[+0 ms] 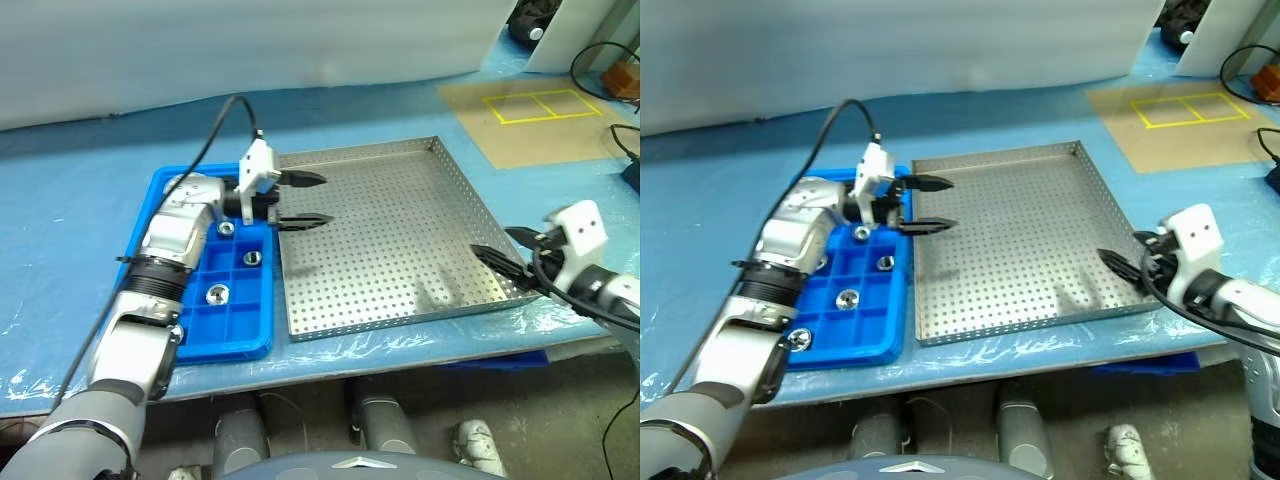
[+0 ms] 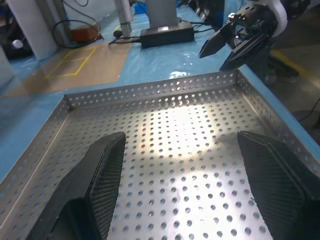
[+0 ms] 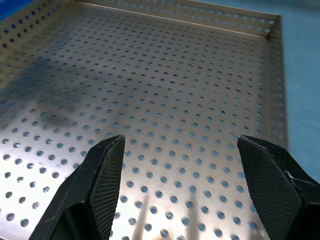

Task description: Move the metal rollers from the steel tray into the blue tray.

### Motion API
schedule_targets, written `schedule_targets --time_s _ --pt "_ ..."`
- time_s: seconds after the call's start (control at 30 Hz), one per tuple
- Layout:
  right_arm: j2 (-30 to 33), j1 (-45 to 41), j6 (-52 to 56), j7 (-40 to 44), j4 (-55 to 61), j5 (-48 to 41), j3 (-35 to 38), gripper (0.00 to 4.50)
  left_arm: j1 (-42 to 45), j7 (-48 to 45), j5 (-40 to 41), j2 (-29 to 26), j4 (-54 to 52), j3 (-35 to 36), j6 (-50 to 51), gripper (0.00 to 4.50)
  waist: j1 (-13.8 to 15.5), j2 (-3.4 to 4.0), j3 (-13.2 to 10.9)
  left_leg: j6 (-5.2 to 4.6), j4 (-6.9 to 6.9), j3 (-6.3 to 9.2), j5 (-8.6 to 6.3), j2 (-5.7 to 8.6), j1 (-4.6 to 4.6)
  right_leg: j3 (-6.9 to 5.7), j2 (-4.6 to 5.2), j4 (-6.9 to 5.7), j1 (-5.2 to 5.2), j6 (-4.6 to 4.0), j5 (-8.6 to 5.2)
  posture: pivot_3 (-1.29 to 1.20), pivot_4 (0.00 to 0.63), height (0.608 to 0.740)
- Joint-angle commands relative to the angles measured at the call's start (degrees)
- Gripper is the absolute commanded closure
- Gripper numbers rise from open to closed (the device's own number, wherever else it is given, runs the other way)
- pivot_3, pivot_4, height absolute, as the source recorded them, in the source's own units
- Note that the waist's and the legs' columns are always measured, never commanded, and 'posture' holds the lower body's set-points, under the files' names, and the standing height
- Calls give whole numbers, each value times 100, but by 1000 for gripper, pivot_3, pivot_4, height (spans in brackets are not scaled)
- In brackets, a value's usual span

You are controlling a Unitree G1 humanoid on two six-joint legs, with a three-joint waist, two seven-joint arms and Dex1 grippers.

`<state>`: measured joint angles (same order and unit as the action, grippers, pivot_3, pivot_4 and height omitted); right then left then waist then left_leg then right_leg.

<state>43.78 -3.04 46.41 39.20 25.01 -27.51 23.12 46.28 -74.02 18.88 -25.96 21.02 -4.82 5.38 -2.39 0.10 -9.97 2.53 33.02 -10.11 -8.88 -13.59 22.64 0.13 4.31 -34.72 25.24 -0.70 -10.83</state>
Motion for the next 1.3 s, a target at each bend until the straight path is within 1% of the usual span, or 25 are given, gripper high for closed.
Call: schedule_targets --time_s 0.03,0.17,0.33,0.47,0.6,0.7,0.77,0.83,0.87,0.9,0.97,1.03,1.07,1.1,1.17,1.23,1.3 --pt "-1 -414 -123 33 -79 -71 -330 829 59 125 10 -462 -260 361 37 754 29 0 0 1 -3 0 0 -1 1 0 0 0 0 -19 11 -345 150 740" --pt "-183 -867 -420 79 -568 49 -839 829 15 340 78 -963 -618 611 335 754 151 -1 -1 7 -14 1 4 -3 2 -1 1 2 1 -31 17 -260 150 740" --pt "-493 -1523 -909 272 -1221 276 -1561 829 -427 296 268 -1629 -1353 874 831 754 244 2 -2 26 -34 1 15 -7 -10 -2 7 -3 3 -33 18 -154 150 740" --pt "-749 -2152 -1162 475 -1716 344 -1914 829 -816 467 432 -2058 -1935 1182 1239 754 329 2 -4 43 -44 1 25 -9 -21 -3 6 -16 6 -36 19 -89 150 740" --pt "-1011 -2462 -1308 659 -1938 405 -2256 829 -1265 658 617 -2302 -2489 1452 1607 754 470 2 -4 55 -62 1 32 -10 -31 -5 5 -17 4 -38 18 -29 150 740" --pt "-1117 -2594 -1586 862 -2008 585 -2569 829 -1586 831 761 -2370 -2919 1599 1855 754 544 2 -4 55 -69 1 33 -11 -30 -9 5 -15 5 -44 14 -3 150 740" --pt "-1179 -2756 -1998 836 -2198 855 -2693 829 -1726 934 829 -2372 -3094 1648 1965 754 626 1 -4 56 -71 2 33 -12 -29 -13 5 -15 5 -47 12 9 150 740" --pt "-1324 -3086 -2563 590 -2523 1199 -2727 829 -1874 1023 868 -2351 -3234 1671 2014 754 643 1 -4 56 -70 2 33 -10 -29 -12 6 -17 5 -47 13 14 150 740" --pt "-1543 -3408 -2552 234 -2705 1163 -2537 829 -1941 1073 887 -2323 -3307 1673 2030 754 640 0 -5 57 -69 2 34 -10 -31 -11 6 -19 5 -47 13 14 150 740" --pt "-1927 -3945 -1932 -392 -3002 587 -1937 829 -1966 1129 905 -2282 -3347 1660 2031 754 638 -1 -6 60 -67 2 36 -10 -31 -10 7 -24 6 -47 13 16 150 740" --pt "-2429 -4781 -950 -1371 -3586 -300 -950 829 -1974 1213 930 -2220 -3371 1634 2018 754 613 -3 -18 76 -67 2 46 -10 -39 -4 5 -42 15 -48 13 15 150 740" --pt "-2616 -5362 -341 -2057 -4169 -822 -205 829 -1958 1269 916 -2161 -3356 1588 1983 754 647 -5 -17 93 -70 2 56 -4 -33 6 4 -78 48 -51 14 9 150 740" --pt "-2671 -5599 -45 -2438 -4452 -1183 252 829 -2004 1305 918 -2101 -3381 1567 1948 754 675 -9 -15 100 -73 6 60 -9 -35 2 -3 -87 48 -61 8 7 150 740" --pt "-2691 -5718 165 -2637 -4601 -1395 523 829 -2031 1335 911 -2053 -3390 1535 1918 754 710 -16 -10 119 -77 9 71 -12 -35 -4 -6 -92 46 -69 0 -1 150 740" --pt "-2704 -5785 469 -2957 -4710 -1668 878 829 -2095 1366 902 -1976 -3404 1483 1856 754 750 -24 -5 128 -87 12 75 -15 -38 -6 -11 -91 39 -70 -12 -6 150 740" --pt "-2650 -5704 602 -3044 -4571 -1681 859 829 -2094 1347 884 -1911 -3386 1387 1813 754 754 -24 -6 124 -87 12 72 -12 -34 -5 -10 -84 38 -67 -16 -19 150 740" --pt "-2643 -5658 718 -3069 -4419 -1773 855 829 -2085 1335 859 -1851 -3372 1276 1782 754 754 -21 -8 125 -85 12 73 -11 -2 -5 -11 -89 72 -66 -15 -28 150 740"
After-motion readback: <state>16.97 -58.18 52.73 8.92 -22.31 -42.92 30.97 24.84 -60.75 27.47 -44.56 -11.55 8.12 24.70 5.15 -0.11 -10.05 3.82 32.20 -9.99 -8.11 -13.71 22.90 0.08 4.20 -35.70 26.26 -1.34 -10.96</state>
